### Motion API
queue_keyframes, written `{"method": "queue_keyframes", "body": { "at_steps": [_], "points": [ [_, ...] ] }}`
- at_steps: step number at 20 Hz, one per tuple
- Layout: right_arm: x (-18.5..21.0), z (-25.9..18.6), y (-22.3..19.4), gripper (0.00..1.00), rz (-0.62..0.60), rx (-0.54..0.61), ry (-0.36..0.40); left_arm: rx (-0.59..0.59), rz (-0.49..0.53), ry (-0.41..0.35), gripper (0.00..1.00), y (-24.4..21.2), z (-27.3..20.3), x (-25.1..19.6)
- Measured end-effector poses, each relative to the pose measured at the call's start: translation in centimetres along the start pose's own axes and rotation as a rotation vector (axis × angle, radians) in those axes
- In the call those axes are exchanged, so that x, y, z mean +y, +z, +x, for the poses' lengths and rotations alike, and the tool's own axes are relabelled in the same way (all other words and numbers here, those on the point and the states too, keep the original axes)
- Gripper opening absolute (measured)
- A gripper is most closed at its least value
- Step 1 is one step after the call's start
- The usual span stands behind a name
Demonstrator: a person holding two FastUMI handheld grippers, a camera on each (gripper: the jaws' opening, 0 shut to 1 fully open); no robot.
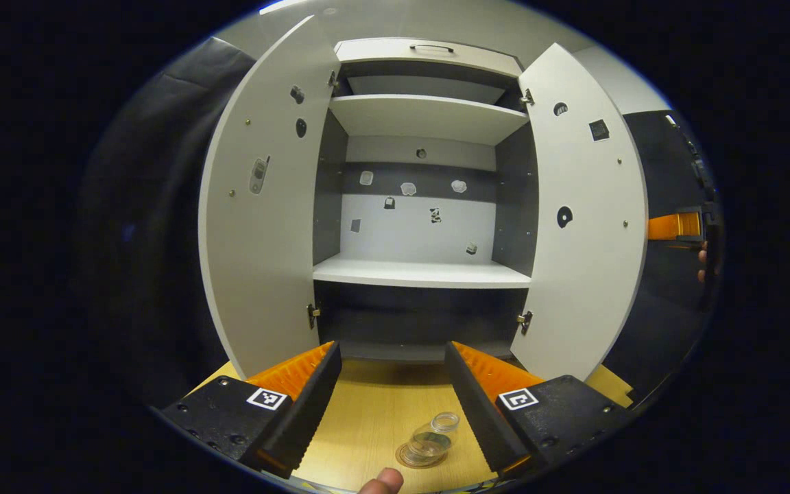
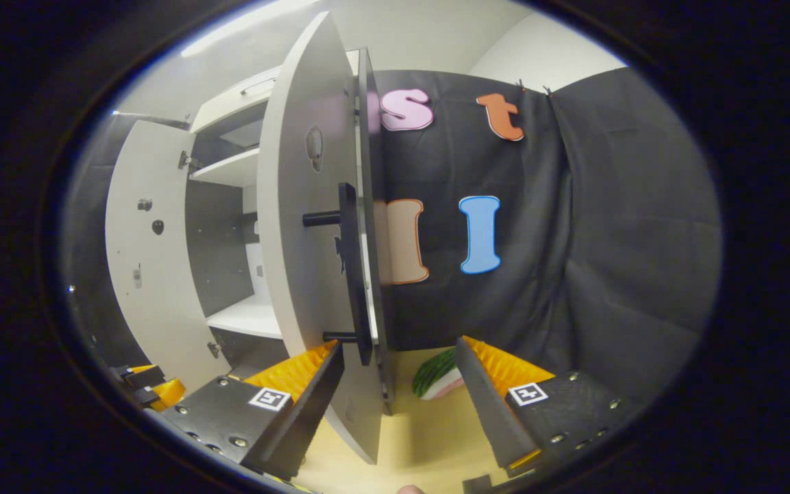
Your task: Grasp the bottle in the cabinet with the left hand and place it on the coaster, then close the right door with the right hand and the left door with the left hand.
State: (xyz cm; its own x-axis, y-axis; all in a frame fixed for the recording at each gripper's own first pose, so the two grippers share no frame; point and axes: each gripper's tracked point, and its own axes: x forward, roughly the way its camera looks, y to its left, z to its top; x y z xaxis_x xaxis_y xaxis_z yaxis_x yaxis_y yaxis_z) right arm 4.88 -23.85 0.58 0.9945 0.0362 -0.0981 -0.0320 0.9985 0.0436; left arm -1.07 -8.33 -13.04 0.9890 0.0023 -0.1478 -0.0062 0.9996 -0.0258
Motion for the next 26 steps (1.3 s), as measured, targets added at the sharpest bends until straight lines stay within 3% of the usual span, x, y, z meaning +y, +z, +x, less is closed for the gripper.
{"method": "queue_keyframes", "body": {
  "at_steps": [5, 12, 26],
  "points": [
    [1.1, 0.4, 0.3, 0.98, -0.019, -0.01, 0.048, -0.016, 0.011, 0.028, 0.96, 0.9, -0.8, 1.1],
    [5.9, 1.3, -0.2, 0.98, -0.003, -0.019, 0.156, -0.057, 0.032, 0.045, 0.96, 3.0, -2.4, 2.1],
    [14.6, 5.4, -0.2, 1.0, 0.002, -0.035, 0.25, -0.079, -0.016, 0.156, 0.96, 4.5, -3.1, 8.7]
  ]
}}
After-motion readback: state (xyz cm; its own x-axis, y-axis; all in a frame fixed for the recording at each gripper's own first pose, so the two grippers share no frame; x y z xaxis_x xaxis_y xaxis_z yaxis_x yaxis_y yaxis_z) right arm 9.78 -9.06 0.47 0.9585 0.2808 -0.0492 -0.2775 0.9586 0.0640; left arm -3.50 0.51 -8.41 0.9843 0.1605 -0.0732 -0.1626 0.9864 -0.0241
